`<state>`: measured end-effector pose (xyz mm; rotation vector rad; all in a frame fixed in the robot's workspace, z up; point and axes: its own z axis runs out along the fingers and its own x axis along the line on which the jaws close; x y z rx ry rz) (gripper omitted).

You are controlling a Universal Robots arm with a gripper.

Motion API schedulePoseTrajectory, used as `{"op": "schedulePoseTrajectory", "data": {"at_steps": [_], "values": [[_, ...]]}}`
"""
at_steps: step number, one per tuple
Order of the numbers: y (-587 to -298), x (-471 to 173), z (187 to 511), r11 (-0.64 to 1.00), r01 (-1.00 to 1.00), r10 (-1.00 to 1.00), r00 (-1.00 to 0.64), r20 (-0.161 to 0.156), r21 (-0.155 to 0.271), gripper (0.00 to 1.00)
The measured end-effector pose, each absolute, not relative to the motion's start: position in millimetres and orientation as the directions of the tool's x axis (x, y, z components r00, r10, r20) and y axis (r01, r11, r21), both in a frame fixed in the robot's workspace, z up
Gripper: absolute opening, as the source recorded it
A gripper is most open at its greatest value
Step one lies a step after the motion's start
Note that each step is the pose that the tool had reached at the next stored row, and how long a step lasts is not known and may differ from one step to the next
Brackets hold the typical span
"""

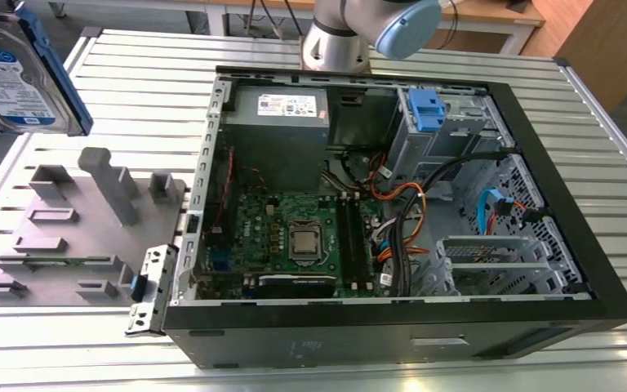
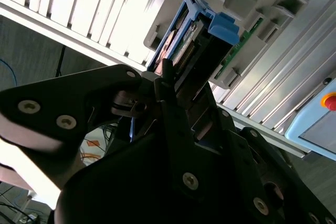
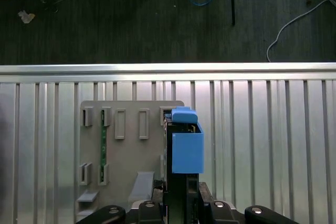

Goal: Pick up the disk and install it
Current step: 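Pick up the disk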

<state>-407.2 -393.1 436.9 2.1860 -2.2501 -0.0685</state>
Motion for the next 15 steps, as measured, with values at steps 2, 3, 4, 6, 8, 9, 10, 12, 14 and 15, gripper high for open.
{"op": "schedulePoseTrajectory", "data": {"at_steps": [2,3,4,6,8,9,10,12,14,15], "values": [[-393.1,-407.2,436.9,0.028,-0.999,-0.999,-0.029,-0.028,0.034,0.35],[-393.1,-407.2,437.0,0.028,-0.999,-0.999,-0.029,-0.028,0.034,0.35],[-393.1,-407.2,437.0,0.028,-0.999,-0.999,-0.029,-0.028,0.034,0.35],[-393.1,-407.2,437.0,0.028,-0.999,-0.999,-0.029,-0.028,0.034,0.35],[-393.1,-407.2,437.0,0.028,-0.999,-0.999,-0.029,-0.028,0.034,0.35],[-393.1,-407.2,437.3,0.028,-0.999,-0.999,-0.029,-0.028,0.034,0.35],[-393.1,-407.2,437.7,0.028,-0.999,-0.999,-0.029,-0.028,0.034,0.35],[-393.1,-407.2,438.7,0.028,-0.999,-0.999,-0.029,-0.028,0.034,0.35],[-393.1,-407.2,440.1,0.028,-0.999,-0.999,-0.029,-0.028,0.034,0.35],[-393.1,-407.2,441.1,0.028,-0.999,-0.999,-0.029,-0.028,0.034,0.35]]}}
